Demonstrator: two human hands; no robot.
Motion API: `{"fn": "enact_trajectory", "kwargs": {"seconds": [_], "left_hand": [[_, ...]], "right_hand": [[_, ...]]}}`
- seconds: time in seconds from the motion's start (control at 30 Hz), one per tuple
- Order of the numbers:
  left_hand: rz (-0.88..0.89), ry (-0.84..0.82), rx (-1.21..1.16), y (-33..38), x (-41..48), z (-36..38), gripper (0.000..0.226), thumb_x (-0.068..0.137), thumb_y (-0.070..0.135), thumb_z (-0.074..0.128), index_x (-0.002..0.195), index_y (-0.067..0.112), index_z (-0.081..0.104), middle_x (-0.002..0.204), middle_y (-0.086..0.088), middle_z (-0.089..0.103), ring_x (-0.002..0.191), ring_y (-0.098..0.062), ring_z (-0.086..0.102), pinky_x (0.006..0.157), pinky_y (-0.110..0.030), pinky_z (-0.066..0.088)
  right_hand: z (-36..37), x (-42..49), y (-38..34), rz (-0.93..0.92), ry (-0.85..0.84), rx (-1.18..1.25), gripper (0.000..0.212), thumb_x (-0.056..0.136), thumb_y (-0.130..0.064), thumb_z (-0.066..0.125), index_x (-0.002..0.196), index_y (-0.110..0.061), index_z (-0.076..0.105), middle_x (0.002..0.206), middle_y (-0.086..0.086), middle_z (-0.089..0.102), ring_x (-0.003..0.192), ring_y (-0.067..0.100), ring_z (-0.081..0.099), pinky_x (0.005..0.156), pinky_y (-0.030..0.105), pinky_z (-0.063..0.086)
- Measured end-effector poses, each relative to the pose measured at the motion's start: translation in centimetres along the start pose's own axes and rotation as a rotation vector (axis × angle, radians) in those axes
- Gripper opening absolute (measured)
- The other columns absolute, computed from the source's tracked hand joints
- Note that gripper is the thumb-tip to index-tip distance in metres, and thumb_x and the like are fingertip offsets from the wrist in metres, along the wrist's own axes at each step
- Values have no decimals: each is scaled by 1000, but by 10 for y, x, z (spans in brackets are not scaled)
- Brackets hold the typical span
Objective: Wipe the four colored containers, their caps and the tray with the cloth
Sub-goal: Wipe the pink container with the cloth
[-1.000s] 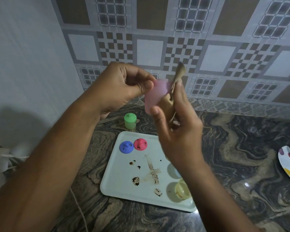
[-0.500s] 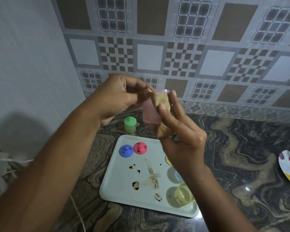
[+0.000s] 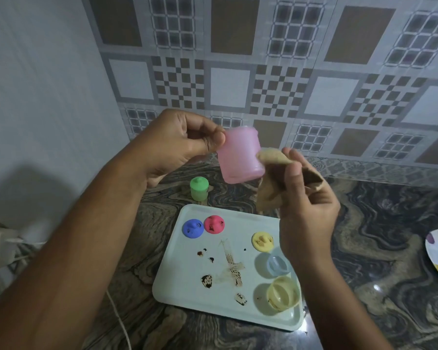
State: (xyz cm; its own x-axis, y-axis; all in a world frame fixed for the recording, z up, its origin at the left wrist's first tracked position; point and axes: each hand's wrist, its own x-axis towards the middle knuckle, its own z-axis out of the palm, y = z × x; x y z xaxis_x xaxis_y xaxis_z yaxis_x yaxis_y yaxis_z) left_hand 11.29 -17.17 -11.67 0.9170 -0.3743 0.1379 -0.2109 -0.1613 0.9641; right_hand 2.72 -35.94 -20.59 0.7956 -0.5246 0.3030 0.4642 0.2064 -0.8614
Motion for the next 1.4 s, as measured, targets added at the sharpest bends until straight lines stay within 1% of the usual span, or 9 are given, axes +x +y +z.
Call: {"fn": "enact_trajectory", "kwargs": {"seconds": [0.1,0.2,0.33,0.47,0.73,0.97,1.2,1.27,1.4], "left_hand": [[34,-38,44,0,0,0,16,66,28,74,81,26,78,82,6,76,89,-11,70,86,-34,58],[54,-59,79,2,-2,2,20,68,27,73,87,22,75,80,9,76,84,-3,70,80,-22,56],[47,-19,76,2,-1,7,24,66,31,73,88,24,76,87,4,77,91,-11,71,88,-32,57],[53,49,60,5,-3,15,30,68,37,72,95,24,76,97,4,77,101,-12,71,95,-41,56],[45,-10,-19,4,-7,16,31,76,29,69,104,17,73,94,1,77,97,-13,72,92,-43,58],[108,2,-22,10,-9,23,21,73,29,72,91,19,73,79,6,74,83,-8,70,84,-37,61],[187,93,28,17,-10,31,24,69,34,76,89,21,74,88,3,77,92,-13,73,91,-42,58],[191,112,46,15,-11,33,22,68,35,75,87,24,74,84,7,76,90,-13,73,92,-43,58],[157,114,-4,11,-11,32,18,66,34,74,83,28,74,82,9,76,89,-13,73,87,-40,59]], "right_hand": [[2,8,-9,75,-5,86,65,86,-55,76,130,-8,68,125,17,69,110,32,70,92,46,60],[5,10,-19,112,27,84,44,109,-38,47,114,1,65,78,-2,72,66,7,66,54,17,53],[10,2,-11,-116,-285,-242,37,104,-36,55,122,-3,59,90,-9,69,76,7,61,65,20,51],[5,-4,10,-329,-504,-506,101,83,-41,82,160,-8,27,140,25,59,127,26,61,98,41,57],[4,1,15,-408,-303,-467,68,87,2,78,146,12,45,94,16,71,66,28,66,60,39,57],[3,-12,3,-362,-514,-395,114,91,-66,61,160,5,5,156,24,44,142,37,50,109,55,49],[5,-9,3,-484,-411,-494,59,105,-17,49,158,-9,22,160,28,33,148,30,40,119,43,36],[9,-7,2,-569,-371,-585,59,102,-16,57,151,1,31,160,33,29,153,13,32,115,25,37],[12,-3,0,-569,-341,-531,58,100,-26,65,146,1,42,158,29,37,143,5,47,105,30,50]]}}
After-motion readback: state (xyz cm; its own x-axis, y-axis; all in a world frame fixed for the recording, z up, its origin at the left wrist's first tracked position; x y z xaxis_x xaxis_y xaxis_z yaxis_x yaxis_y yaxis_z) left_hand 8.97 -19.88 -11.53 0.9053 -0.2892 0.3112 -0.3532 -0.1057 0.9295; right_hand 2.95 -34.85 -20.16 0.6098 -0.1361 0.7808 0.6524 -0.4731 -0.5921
